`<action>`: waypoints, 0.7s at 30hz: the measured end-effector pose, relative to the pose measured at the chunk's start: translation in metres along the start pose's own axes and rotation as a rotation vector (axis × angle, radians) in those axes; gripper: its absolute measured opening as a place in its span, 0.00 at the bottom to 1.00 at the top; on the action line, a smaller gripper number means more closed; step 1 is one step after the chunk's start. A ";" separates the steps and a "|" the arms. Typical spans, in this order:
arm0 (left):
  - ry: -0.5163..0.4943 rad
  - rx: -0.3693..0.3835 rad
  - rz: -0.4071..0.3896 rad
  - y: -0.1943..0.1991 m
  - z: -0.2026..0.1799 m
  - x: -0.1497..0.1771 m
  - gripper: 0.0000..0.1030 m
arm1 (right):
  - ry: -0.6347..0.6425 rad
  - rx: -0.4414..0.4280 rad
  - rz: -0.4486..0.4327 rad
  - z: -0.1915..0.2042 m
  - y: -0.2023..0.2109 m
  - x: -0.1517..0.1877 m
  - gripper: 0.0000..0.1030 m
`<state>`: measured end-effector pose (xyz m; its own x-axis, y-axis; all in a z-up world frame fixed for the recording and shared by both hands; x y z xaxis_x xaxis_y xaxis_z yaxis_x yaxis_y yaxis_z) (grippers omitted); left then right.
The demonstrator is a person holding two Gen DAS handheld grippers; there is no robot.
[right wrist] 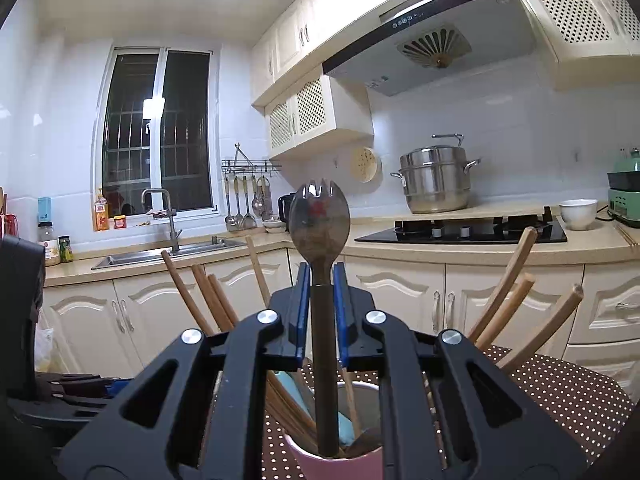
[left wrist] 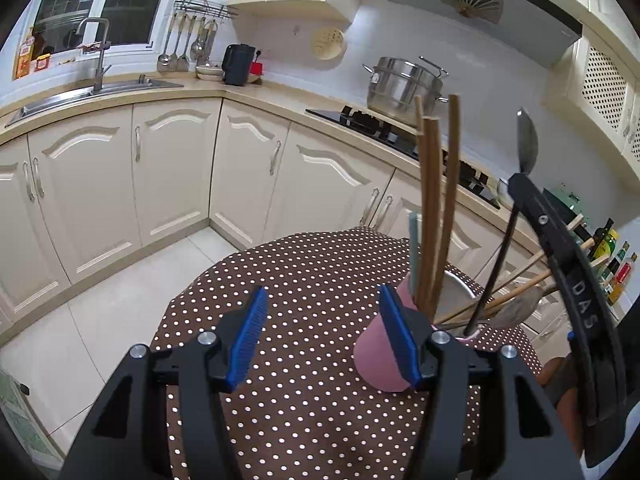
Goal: Organize utensils
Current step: 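Lift the black spork upright with the right tool and lower it into the pink cup, then open the right tool to release the spork into the cup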
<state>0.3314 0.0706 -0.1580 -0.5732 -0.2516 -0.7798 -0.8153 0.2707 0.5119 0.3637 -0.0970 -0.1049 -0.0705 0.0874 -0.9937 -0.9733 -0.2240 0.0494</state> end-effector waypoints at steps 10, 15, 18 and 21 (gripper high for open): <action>-0.039 -0.006 0.005 0.005 -0.012 0.003 0.57 | 0.004 -0.003 0.044 -0.003 0.000 0.015 0.12; -0.060 0.002 0.007 0.007 -0.018 0.004 0.58 | 0.011 0.007 0.079 -0.001 0.014 0.022 0.12; -0.073 0.007 0.006 0.011 -0.023 0.005 0.58 | 0.005 0.016 0.095 -0.004 0.022 0.023 0.13; -0.091 0.002 -0.004 0.020 -0.029 0.006 0.62 | 0.001 0.023 0.102 -0.007 0.029 0.021 0.37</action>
Point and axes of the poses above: each gripper's, at about its wrist camera, not at the fingertips, and y roughly against the way its jaws point, z to its left, x to its underside, the point moved 8 cm from there along -y, roughly the way its jaws point, and after that the axes turned 8 degrees about x, right-handed, at the moved point
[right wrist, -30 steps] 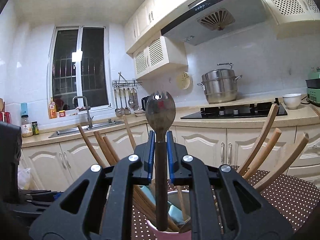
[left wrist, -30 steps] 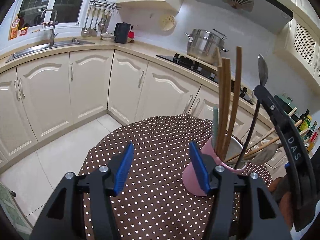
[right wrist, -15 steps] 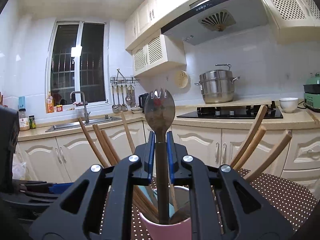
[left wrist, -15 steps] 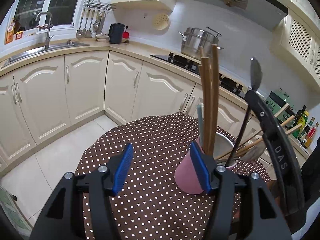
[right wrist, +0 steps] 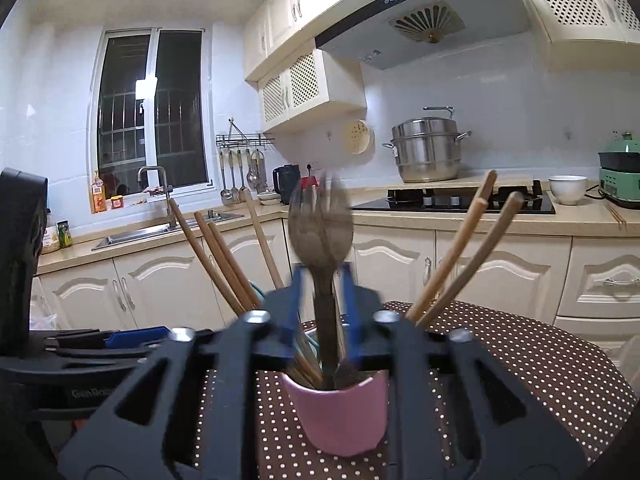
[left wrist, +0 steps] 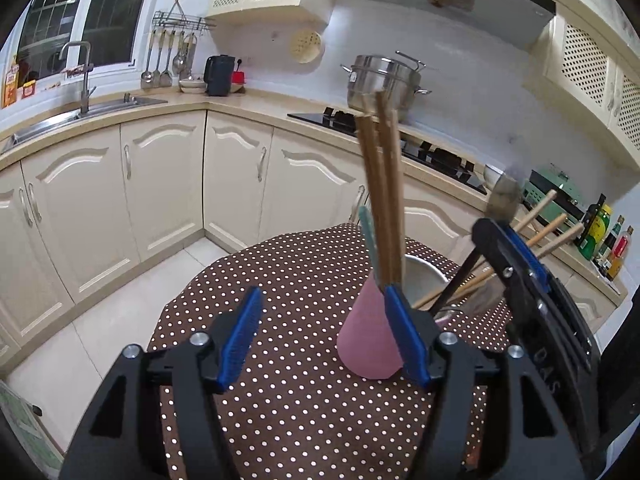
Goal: Organize utensils
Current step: 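Open the right tool to release the spork into the cup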
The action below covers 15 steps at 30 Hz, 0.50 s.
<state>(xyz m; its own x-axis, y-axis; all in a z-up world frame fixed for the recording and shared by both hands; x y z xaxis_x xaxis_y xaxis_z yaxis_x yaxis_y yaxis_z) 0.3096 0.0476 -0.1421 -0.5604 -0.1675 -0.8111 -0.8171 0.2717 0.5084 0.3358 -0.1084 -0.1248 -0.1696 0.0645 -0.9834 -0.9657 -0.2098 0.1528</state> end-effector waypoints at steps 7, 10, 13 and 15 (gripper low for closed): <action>-0.041 -0.010 -0.042 0.032 -0.013 -0.002 0.70 | -0.010 0.018 0.004 -0.009 0.026 -0.010 0.49; -0.068 -0.037 -0.070 0.052 -0.019 -0.002 0.70 | -0.014 0.038 0.002 -0.015 0.047 -0.017 0.50; -0.083 -0.035 -0.090 0.073 -0.027 0.001 0.70 | -0.024 0.065 0.016 -0.022 0.072 -0.024 0.58; -0.092 -0.024 -0.094 0.086 -0.033 0.002 0.70 | -0.013 0.082 0.023 -0.024 0.090 -0.028 0.68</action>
Point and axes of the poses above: each gripper's, at about its wrist camera, not at the fingertips, and y roughly against the way its jaws point, z to its left, x to its underside, the point moved 8 cm from there along -y, roughly the way its jaws point, and after that the axes turned 8 degrees about x, right-handed, at the moved point
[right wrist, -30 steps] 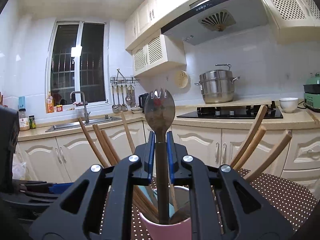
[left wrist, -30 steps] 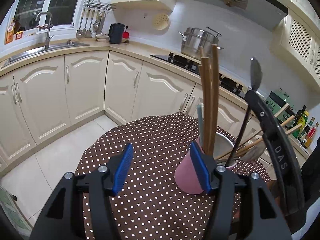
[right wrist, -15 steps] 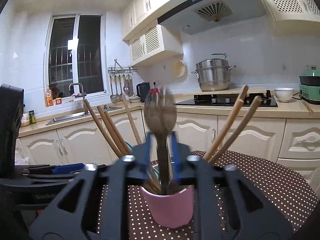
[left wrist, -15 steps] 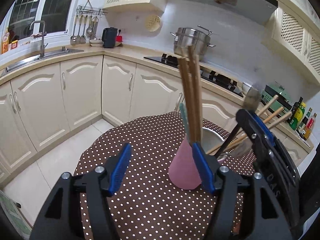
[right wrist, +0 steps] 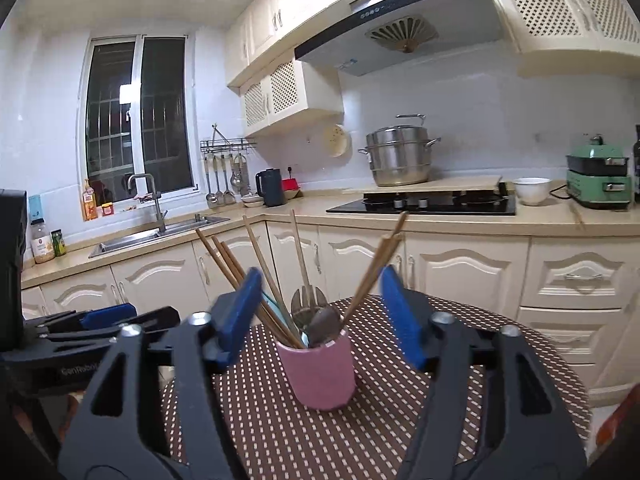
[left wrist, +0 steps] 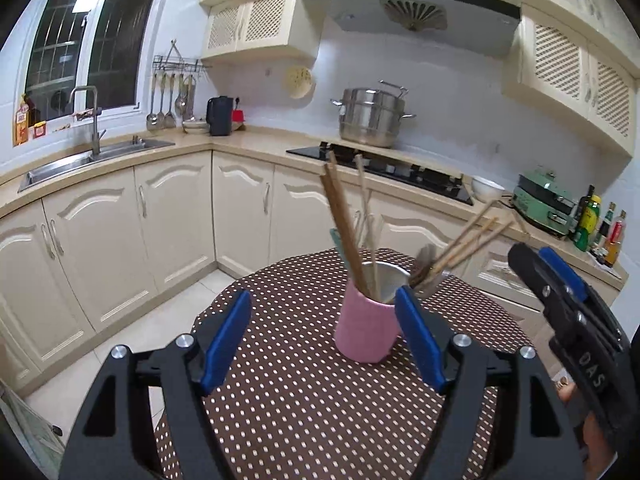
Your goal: Organize utensils
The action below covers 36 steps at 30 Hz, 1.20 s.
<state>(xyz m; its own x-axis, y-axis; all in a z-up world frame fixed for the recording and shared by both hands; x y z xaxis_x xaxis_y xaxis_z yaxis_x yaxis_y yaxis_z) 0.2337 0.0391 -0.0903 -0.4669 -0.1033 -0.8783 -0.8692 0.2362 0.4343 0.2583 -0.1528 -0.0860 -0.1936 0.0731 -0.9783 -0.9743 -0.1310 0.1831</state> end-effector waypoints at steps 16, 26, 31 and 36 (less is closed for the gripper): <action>-0.109 -0.009 -0.204 0.110 -0.052 -0.008 0.82 | 0.099 0.043 -0.029 0.007 0.097 -0.021 0.86; -0.164 -0.019 -0.277 0.143 -0.078 -0.013 0.82 | 0.116 0.081 -0.094 0.002 0.134 -0.036 0.89; -0.172 -0.037 -0.302 0.150 -0.082 -0.015 0.82 | 0.126 0.093 -0.104 0.000 0.141 -0.038 0.89; -0.182 -0.043 -0.316 0.154 -0.084 -0.015 0.82 | 0.119 0.087 -0.104 0.000 0.144 -0.039 0.89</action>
Point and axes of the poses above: each gripper's, at about its wrist camera, not at the fingertips, and y roughly against the way its jaws point, z to its left, x to its underside, the point moved 8 cm from there along -y, roughly the way its jaws point, and after that the axes turned 8 degrees about x, right-handed, at the moved point
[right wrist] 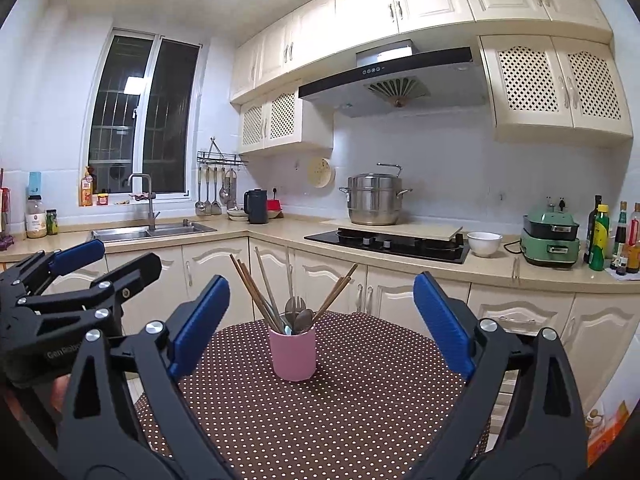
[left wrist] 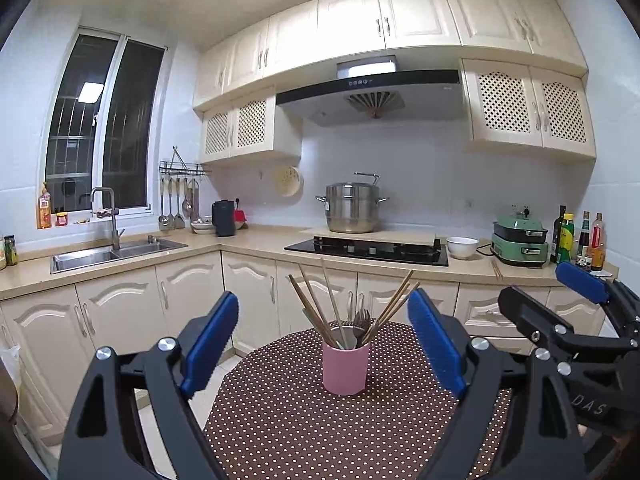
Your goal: Organize utensils
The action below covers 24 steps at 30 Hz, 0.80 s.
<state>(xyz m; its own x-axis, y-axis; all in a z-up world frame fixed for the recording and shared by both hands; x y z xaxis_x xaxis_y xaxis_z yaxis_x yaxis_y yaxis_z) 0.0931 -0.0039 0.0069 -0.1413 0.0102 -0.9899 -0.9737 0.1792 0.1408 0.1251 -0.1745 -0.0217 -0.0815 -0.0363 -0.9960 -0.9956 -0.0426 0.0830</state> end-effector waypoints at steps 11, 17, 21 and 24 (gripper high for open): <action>-0.033 -0.017 -0.035 0.009 -0.005 -0.005 0.82 | -0.006 0.000 0.000 0.000 0.005 0.000 0.89; -0.033 -0.015 -0.032 0.007 -0.004 -0.005 0.82 | -0.013 -0.006 0.011 -0.002 0.003 0.001 0.89; -0.034 -0.015 -0.031 0.007 -0.004 -0.005 0.82 | -0.017 -0.006 0.014 -0.002 0.002 0.002 0.89; -0.035 -0.015 -0.030 0.007 -0.004 -0.004 0.82 | -0.020 -0.009 0.018 -0.002 0.002 0.003 0.89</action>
<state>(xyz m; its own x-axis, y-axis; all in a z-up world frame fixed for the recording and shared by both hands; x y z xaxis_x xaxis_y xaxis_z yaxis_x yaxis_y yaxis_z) 0.0866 -0.0064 0.0123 -0.1062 0.0392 -0.9936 -0.9800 0.1651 0.1112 0.1226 -0.1772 -0.0242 -0.1002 -0.0170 -0.9948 -0.9936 -0.0507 0.1009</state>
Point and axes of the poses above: each gripper's, at about its wrist camera, not at the fingertips, and y roughly against the way its jaws point, z to its left, x to its underside, the point moved 8 cm from there along -y, roughly the way its jaws point, and after that the axes turned 8 degrees about x, right-handed, at the moved point
